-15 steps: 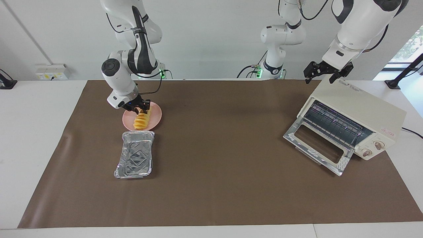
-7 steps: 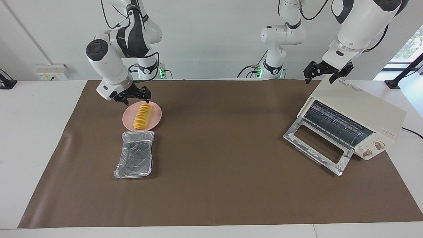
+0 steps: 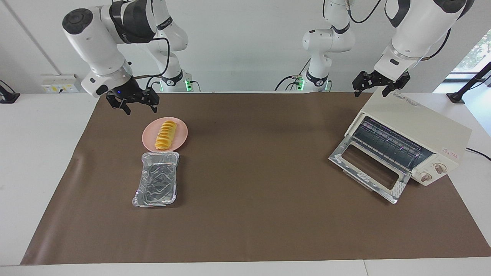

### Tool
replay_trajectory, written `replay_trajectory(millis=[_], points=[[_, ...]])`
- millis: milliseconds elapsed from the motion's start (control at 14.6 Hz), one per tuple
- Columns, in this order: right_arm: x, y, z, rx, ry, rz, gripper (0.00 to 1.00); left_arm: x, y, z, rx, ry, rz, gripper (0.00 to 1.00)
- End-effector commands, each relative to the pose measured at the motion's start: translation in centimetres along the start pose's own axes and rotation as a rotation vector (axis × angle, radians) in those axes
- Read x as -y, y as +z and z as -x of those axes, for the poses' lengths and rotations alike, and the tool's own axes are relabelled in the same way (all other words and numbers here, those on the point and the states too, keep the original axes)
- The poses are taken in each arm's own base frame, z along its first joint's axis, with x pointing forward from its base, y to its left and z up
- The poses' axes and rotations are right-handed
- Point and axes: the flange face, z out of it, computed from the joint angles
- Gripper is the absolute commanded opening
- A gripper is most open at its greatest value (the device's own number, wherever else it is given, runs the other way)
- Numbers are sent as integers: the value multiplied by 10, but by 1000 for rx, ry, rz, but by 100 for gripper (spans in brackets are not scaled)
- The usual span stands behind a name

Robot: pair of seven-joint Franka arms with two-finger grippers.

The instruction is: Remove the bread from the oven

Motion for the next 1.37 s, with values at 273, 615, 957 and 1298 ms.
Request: replay_trajectory(millis=[273, 615, 957, 1298], points=[[-13, -55, -13, -5, 31, 62, 100, 3, -2, 7, -2, -3, -14, 100], [-15, -54, -11, 17, 32, 82, 100, 3, -2, 7, -2, -2, -15, 100], [-21, -53, -11, 17, 43, 87, 100, 2, -3, 7, -5, 0, -14, 100], [-23, -57, -16, -22, 37, 114, 100, 3, -2, 7, -4, -2, -15, 100]])
